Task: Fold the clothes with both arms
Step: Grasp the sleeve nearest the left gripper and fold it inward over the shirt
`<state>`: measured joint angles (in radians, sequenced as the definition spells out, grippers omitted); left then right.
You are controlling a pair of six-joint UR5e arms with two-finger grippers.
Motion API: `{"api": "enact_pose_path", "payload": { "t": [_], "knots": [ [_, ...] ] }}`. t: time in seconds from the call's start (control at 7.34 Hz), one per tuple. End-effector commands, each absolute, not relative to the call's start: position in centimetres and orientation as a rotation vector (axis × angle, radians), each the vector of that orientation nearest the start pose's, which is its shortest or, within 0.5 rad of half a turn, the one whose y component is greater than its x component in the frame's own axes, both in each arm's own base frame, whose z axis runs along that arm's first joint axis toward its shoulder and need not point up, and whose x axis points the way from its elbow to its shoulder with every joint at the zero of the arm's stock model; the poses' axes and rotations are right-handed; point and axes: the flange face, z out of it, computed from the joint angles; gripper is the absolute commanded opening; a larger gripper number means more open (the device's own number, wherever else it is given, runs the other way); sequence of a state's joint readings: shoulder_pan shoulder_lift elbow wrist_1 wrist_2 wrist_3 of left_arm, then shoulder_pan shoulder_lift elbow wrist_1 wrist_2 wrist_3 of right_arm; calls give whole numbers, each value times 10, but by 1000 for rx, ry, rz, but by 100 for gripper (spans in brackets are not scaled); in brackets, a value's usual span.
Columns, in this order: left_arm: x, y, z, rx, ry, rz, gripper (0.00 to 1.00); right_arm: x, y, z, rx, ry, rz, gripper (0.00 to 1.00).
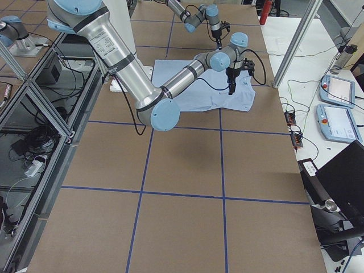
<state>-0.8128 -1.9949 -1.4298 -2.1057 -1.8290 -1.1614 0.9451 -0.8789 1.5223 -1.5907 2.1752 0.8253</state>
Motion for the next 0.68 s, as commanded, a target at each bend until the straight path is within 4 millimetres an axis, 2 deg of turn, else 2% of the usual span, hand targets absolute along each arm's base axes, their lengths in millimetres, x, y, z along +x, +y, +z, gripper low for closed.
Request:
{"api": "enact_pose_path", "payload": {
  "t": [0.0,0.14,0.27,0.55],
  "knots": [
    [403,-575,411,253,803,-276,0,-354,-623,266,62,-835,2,100],
    [421,-585,366,231,783,-276,0,-354,-623,269,62,-833,3,100],
    [444,-586,321,188,781,-315,0,-354,-623,272,59,-831,4,100],
    [495,-572,243,100,889,-373,0,-355,-621,280,50,-825,4,100]
  ]
}}
